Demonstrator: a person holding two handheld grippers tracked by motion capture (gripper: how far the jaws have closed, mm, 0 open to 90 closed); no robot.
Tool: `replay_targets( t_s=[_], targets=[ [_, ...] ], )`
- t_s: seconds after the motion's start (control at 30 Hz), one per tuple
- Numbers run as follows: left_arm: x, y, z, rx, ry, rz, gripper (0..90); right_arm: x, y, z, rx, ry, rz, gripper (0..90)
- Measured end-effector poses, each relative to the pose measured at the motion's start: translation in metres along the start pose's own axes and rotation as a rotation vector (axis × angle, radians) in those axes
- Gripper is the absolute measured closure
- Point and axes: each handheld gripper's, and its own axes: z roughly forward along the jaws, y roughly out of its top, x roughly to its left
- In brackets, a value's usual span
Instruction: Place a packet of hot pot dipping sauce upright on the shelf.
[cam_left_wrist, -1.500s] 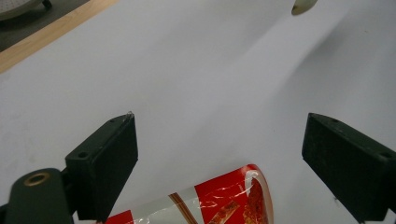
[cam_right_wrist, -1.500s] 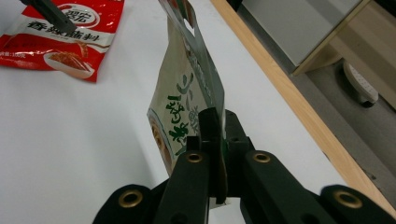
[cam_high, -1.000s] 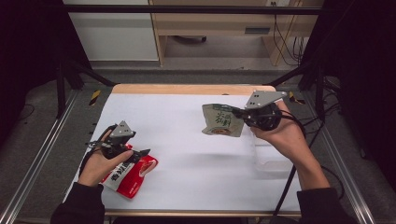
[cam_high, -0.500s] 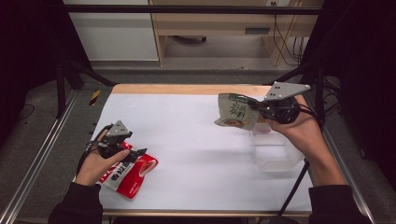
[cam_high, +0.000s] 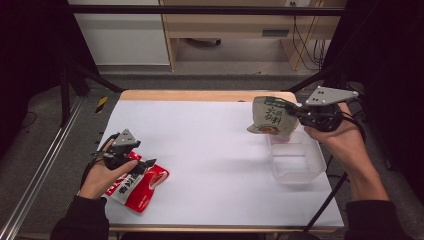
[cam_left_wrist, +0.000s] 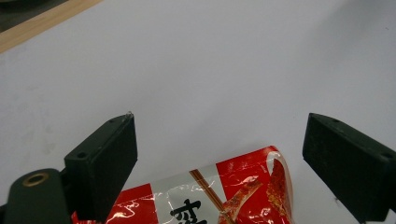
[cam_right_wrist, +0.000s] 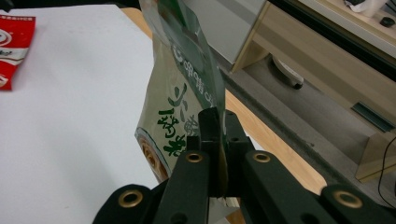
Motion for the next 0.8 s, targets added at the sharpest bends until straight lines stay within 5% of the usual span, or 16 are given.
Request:
replay_targets(
  t_s=[0.4,0.8],
  targets=[
    [-0.003,0.001,0.001,0.014,0.011,0.015,10.3,-0.035,-0.026,-0.003,0.008,-0.036,0.02,90.0],
    [-0.004,-0.001,0.005,0.029,0.009,0.014,10.2,-0.055,-0.054,0.001,0.027,-0.03,0.042,90.0]
  ],
)
